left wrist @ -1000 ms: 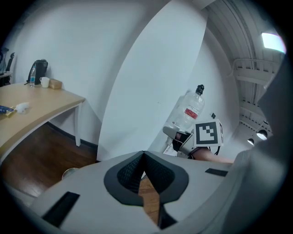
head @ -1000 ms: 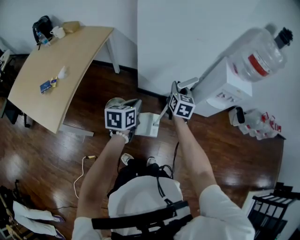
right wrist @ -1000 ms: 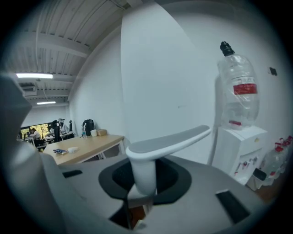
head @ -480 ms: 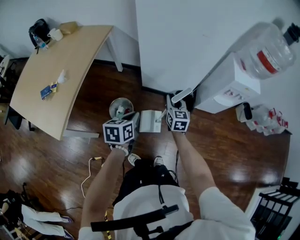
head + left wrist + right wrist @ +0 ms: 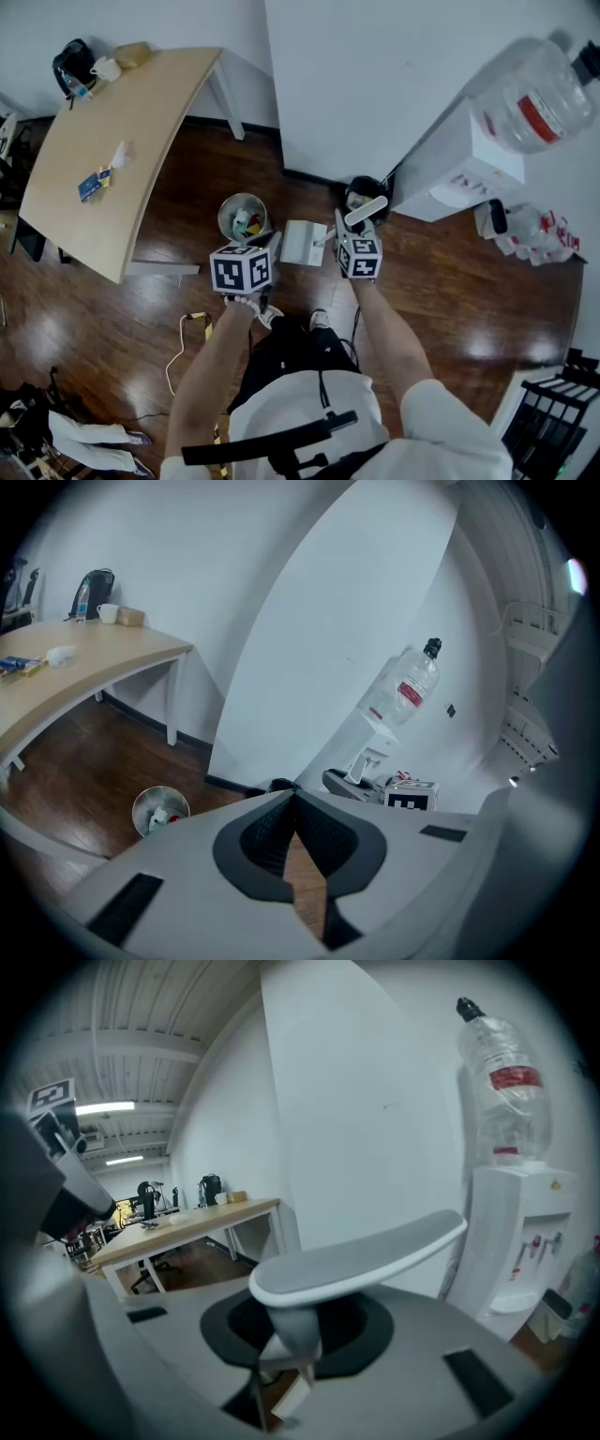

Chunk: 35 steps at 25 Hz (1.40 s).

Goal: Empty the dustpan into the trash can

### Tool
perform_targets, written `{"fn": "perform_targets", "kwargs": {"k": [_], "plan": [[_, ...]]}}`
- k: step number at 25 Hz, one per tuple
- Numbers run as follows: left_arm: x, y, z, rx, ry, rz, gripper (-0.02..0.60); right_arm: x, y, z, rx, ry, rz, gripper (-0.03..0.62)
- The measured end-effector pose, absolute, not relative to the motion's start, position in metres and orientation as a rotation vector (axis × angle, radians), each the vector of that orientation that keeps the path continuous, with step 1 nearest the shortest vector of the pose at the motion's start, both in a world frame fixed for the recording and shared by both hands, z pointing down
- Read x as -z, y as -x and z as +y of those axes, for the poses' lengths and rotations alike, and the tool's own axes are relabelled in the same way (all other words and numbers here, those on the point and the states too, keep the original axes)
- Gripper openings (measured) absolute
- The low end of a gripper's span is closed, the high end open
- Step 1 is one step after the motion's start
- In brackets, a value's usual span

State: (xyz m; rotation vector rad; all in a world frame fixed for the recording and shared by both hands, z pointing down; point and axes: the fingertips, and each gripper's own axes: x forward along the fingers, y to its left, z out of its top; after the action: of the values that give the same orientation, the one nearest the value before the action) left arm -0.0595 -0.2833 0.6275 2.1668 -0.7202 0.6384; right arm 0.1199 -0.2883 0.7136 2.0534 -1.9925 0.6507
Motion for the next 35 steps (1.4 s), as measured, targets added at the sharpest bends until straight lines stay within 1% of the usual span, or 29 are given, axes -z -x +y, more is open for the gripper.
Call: {"fn": "perform_targets", "kwargs": {"k": [6, 8, 10, 12, 20, 23, 29, 35], "plan": [[-0.632, 0.043, -0.277, -0.661, -2.171, -0.702, -0.012, -0.724, -0.137, -0.276, -0.736, -2.074, -1.959, 0.112], [-0.634, 0.037, -0.272, -0.667, -2.165, -0.69, -0.012, -0.727, -0.143, -0.274, -0.776, -2.079, -1.946, 0.153], [-0.635, 0.03, -0.267, -0.673, -2.165, -0.678, -0.012, -0.73, -0.15, -0.273, -0.818, -2.092, -1.93, 0.212], [-0.634, 0.023, -0.264, -0.679, -2.174, -0.667, -0.012, -0.734, -0.158, -0.269, -0.841, -2.107, -1.908, 0.217], [-0.636, 0.006, -0.253, -0.707, -2.187, -0.625, -0.012, -0.748, -0.183, -0.248, -0.907, -2.145, -1.859, 0.283], [-0.64, 0.0, -0.246, -0.72, -2.185, -0.607, -0.012, -0.749, -0.188, -0.245, -0.918, -2.132, -1.866, 0.319], [-0.637, -0.011, -0.239, -0.73, -2.198, -0.594, -0.012, -0.748, -0.197, -0.241, -0.904, -2.131, -1.849, 0.465], [-0.63, -0.019, -0.234, -0.719, -2.217, -0.595, -0.012, -0.752, -0.207, -0.222, -0.938, -2.144, -1.793, 0.588]]}}
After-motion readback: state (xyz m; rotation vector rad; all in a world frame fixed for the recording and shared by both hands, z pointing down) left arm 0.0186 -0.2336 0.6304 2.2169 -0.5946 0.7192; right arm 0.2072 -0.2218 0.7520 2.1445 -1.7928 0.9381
